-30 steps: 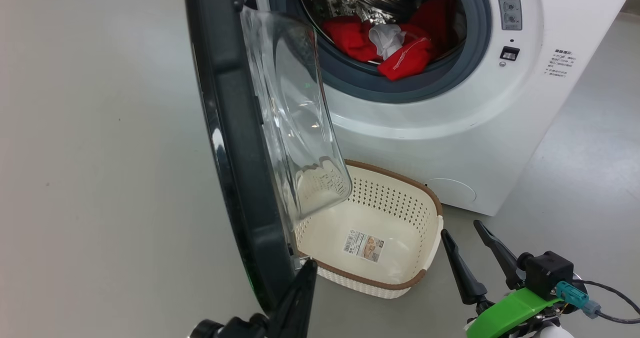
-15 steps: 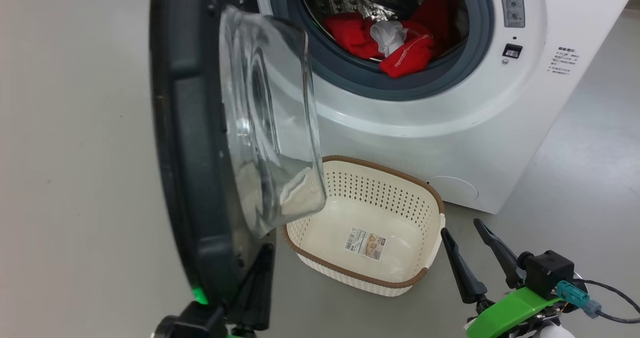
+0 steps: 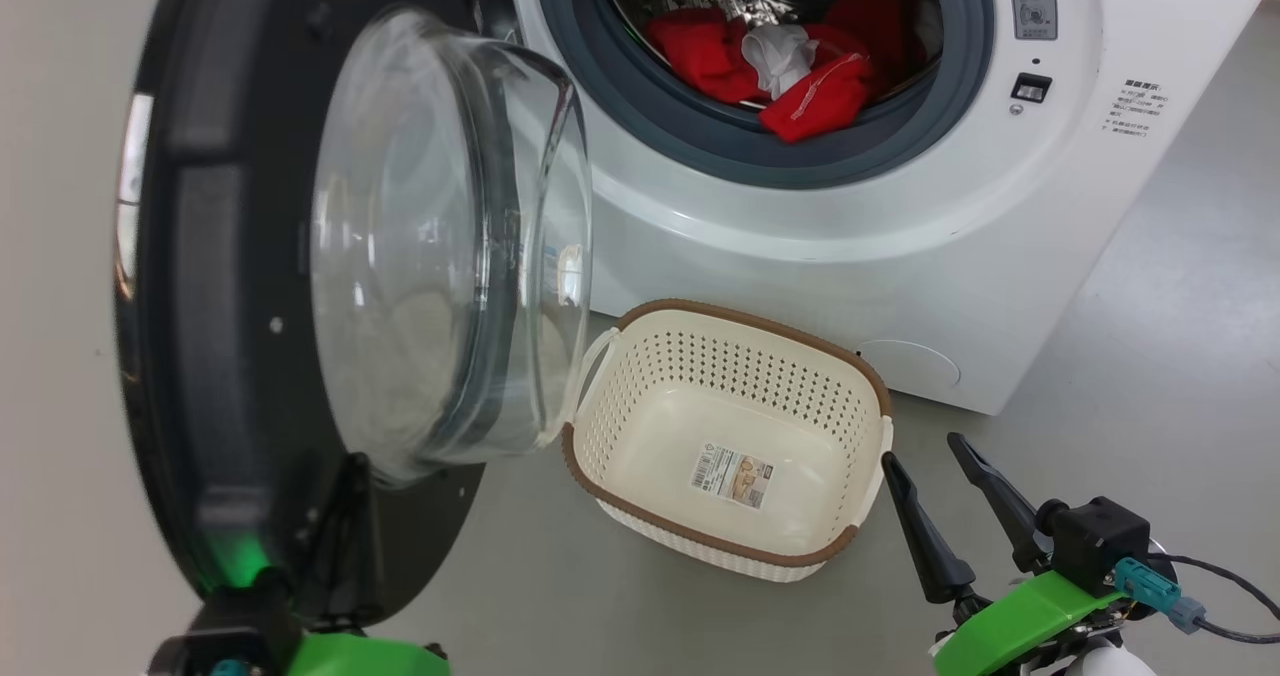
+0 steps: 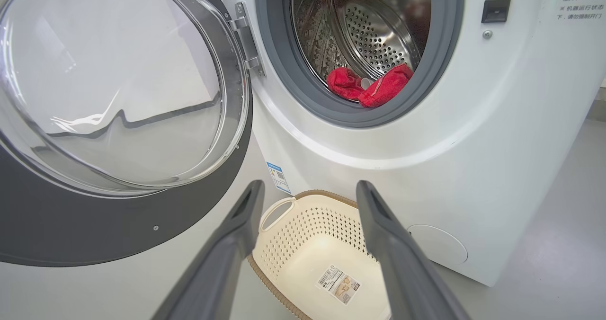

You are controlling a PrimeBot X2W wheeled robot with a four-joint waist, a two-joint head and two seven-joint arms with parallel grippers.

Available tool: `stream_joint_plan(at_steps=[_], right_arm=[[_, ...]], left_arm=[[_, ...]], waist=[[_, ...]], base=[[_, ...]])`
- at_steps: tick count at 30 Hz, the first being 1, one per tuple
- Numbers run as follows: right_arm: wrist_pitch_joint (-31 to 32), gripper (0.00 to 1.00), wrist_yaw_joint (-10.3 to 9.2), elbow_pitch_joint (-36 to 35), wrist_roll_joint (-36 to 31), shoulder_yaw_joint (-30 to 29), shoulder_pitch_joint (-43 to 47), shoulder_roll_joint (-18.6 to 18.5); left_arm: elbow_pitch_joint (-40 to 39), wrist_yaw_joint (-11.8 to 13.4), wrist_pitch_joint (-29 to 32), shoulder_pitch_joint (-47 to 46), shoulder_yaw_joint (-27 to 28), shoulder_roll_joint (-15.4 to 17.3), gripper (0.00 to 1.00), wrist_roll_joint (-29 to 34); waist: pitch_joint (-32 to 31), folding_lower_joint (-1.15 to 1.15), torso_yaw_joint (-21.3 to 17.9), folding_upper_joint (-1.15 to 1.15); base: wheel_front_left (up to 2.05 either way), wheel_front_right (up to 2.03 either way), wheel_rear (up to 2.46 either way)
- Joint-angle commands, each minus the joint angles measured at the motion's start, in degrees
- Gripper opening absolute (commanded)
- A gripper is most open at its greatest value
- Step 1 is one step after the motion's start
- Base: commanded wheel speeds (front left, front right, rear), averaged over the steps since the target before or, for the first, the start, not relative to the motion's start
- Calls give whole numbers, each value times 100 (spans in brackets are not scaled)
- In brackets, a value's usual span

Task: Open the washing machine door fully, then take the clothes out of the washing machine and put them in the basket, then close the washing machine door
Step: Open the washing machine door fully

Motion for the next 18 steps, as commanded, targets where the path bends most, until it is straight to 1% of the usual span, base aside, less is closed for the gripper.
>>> stream_joint_plan(at_steps=[1,8,16,18], right_arm=[[-53,100,39,-156,-2,120,-187,-79],[-53,100,39,-165,4,142,-223,-124],[-53,100,39,-194,13,154,-263,-179],[-53,100,39,-199,14,158,-268,-185]], left_arm=[[-132,36,-31,-176,475,64,0,75],[-42,-44,-31,-292,1204,86,0,258],[211,-144,-31,-604,2019,192,0,347],[245,-152,-31,-656,2112,205,0,360]], waist=[[15,0,-20,0],[103,0,-80,0],[218,0,-127,0],[234,0,-134,0]], base=[[0,0,0],[0,0,0],[0,0,0],[0,0,0]])
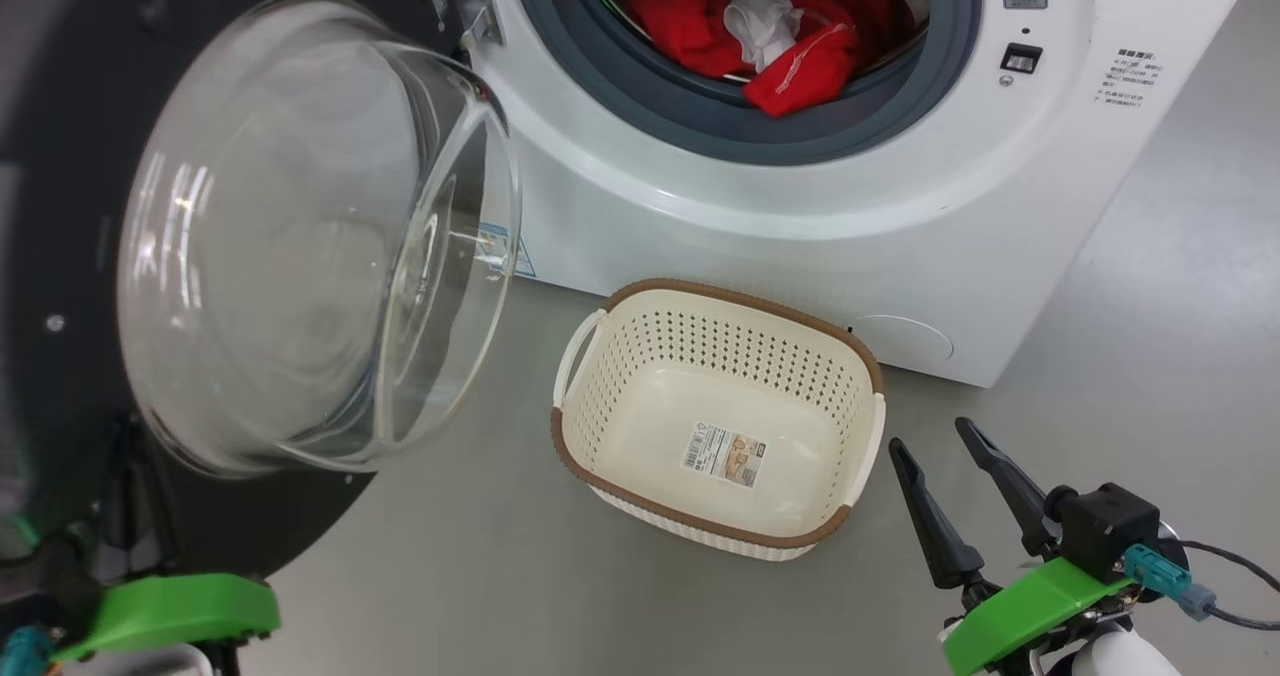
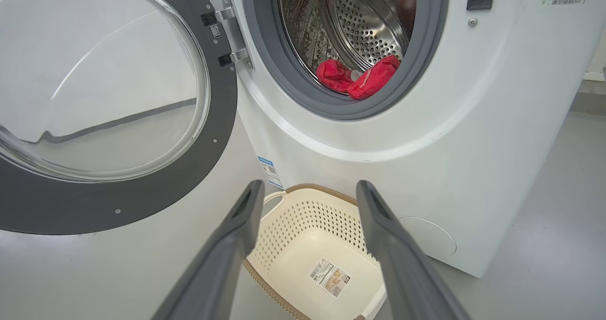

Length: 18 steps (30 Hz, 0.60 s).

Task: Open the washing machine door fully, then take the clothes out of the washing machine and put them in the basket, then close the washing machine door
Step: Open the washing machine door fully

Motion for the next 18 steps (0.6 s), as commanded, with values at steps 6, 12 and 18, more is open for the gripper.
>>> stream_joint_plan(at_steps=[6,12,18], right_arm=[[-54,100,39,-182,18,162,-254,-75],[-54,100,39,-201,32,198,-322,-146],[-54,100,39,-219,37,199,-432,-203]], left_arm=[[112,-53,-29,-469,771,286,0,120],[478,-163,-29,-892,1276,457,0,206],[776,-223,-29,-1271,1675,544,0,240]], waist=[[104,0,-69,0],[284,0,-134,0],[464,0,-207,0]], base=[[0,0,0],[0,0,0],[0,0,0]])
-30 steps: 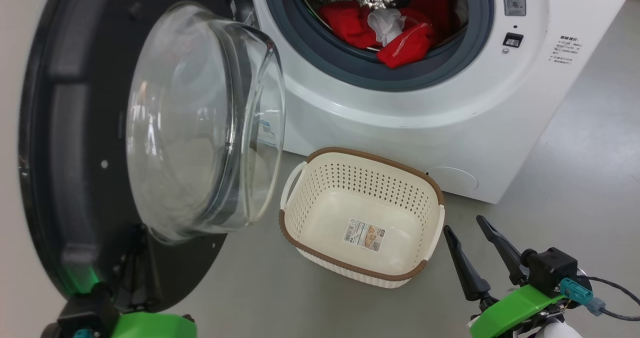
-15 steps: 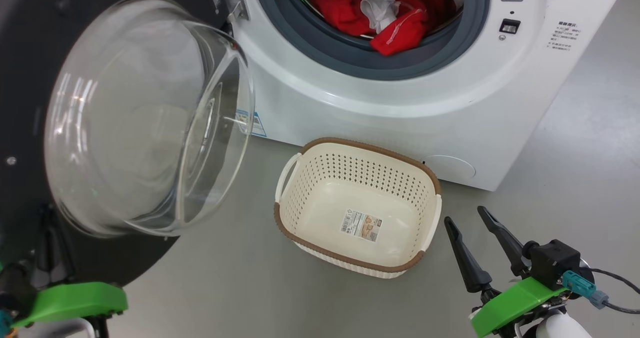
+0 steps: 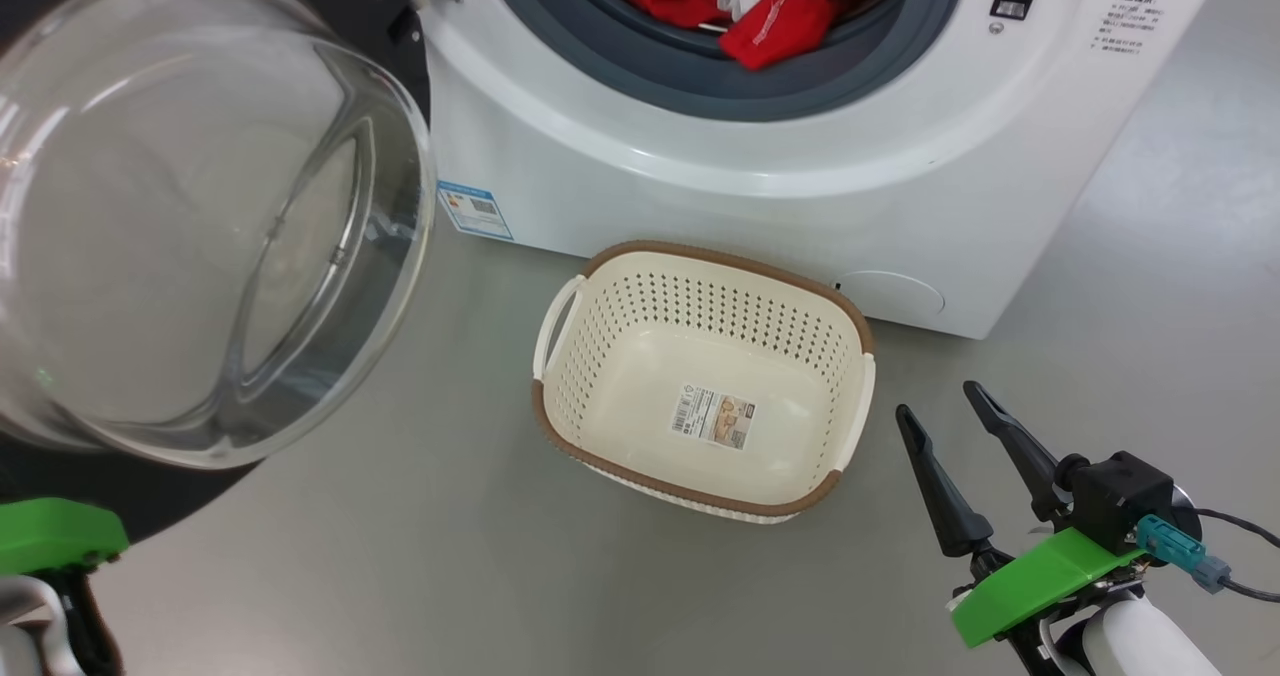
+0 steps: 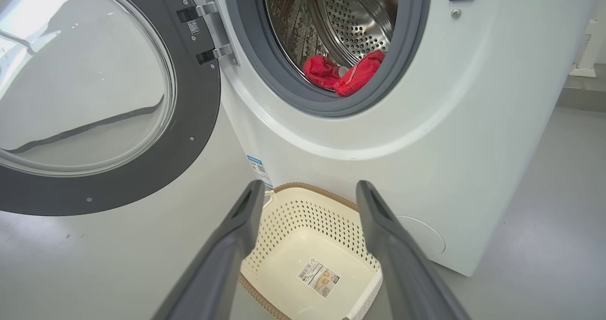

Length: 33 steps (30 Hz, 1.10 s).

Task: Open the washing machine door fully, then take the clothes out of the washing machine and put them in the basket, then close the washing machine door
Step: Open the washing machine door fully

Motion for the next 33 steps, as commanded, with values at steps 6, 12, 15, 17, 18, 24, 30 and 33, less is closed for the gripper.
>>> stream_joint_plan(at_steps=[6,12,15,17,18,24,30,33], right_arm=[[-54,100,39,-164,33,148,-195,-80],[-54,100,39,-180,40,165,-279,-114],[-54,100,39,-195,42,163,-307,-134],[-54,100,39,-197,44,159,-322,-149],[-54,100,39,-197,45,154,-327,-153],[-54,100,39,-170,53,142,-345,-156],[-54,100,39,-147,43,140,-342,-120],[-54,100,39,-130,37,148,-317,-78]], left_arm=[[237,-123,-28,-470,595,480,0,173],[611,-235,-28,-782,925,710,0,271],[771,-287,-28,-906,1081,797,0,307],[842,-321,-28,-969,1155,832,0,350],[873,-340,-28,-992,1174,843,0,382],[1068,-426,-28,-1093,1268,880,0,530],[1158,-629,-28,-1078,1383,795,0,480],[1129,-767,-28,-983,1463,691,0,451]], waist=[[192,0,-94,0],[302,0,-168,0],[347,0,-200,0],[366,0,-217,0],[370,0,-224,0],[344,0,-249,0],[258,0,-258,0],[163,0,-275,0]], base=[[0,0,0],[0,0,0],[0,0,0],[0,0,0],[0,0,0],[0,0,0],[0,0,0],[0,0,0]])
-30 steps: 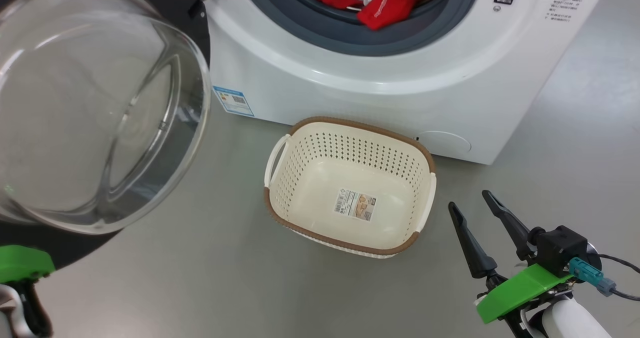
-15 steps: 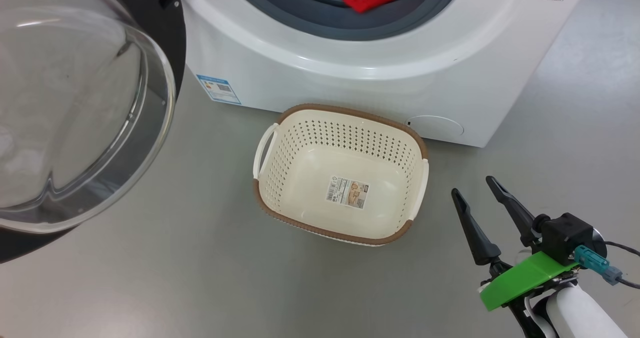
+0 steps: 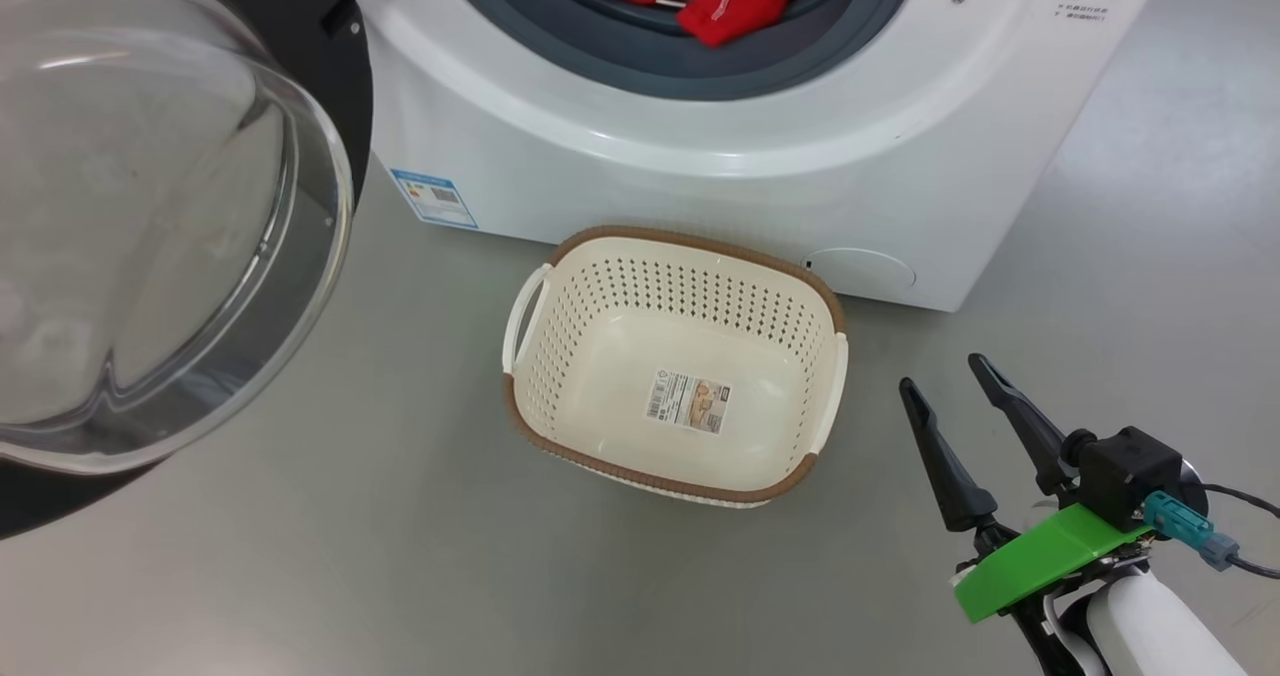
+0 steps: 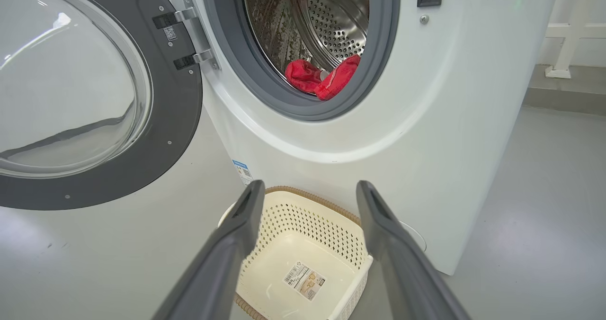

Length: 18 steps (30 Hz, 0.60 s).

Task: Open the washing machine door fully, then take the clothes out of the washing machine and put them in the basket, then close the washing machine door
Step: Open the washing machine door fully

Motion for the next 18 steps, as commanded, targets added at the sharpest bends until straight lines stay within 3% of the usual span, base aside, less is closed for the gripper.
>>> stream_joint_plan(at_steps=[1,4,7,12,15,18], right_arm=[[-54,100,39,-112,1,128,-84,20],[-54,100,39,-106,-5,117,-55,52],[-54,100,39,-88,-15,115,-33,76],[-54,100,39,-60,-30,98,7,127],[-54,100,39,-68,-21,48,56,174],[-54,100,39,-76,-19,-4,112,221]], left_arm=[[-141,-26,-27,55,156,265,0,-44],[-243,-172,-27,189,153,139,0,-45],[-402,-291,-27,344,94,-10,23,-69],[-725,-377,-27,677,-133,-193,44,-70],[-963,-391,-27,888,-318,-303,51,-78],[-1198,-395,-27,1119,-616,-391,79,-118]], waist=[[-60,0,-11,0],[-143,0,-22,0],[-226,0,-41,0],[-362,0,-119,0],[-453,0,-186,0],[-533,0,-276,0]], base=[[0,0,0],[0,0,0],[0,0,0],[0,0,0],[0,0,0],[0,0,0]])
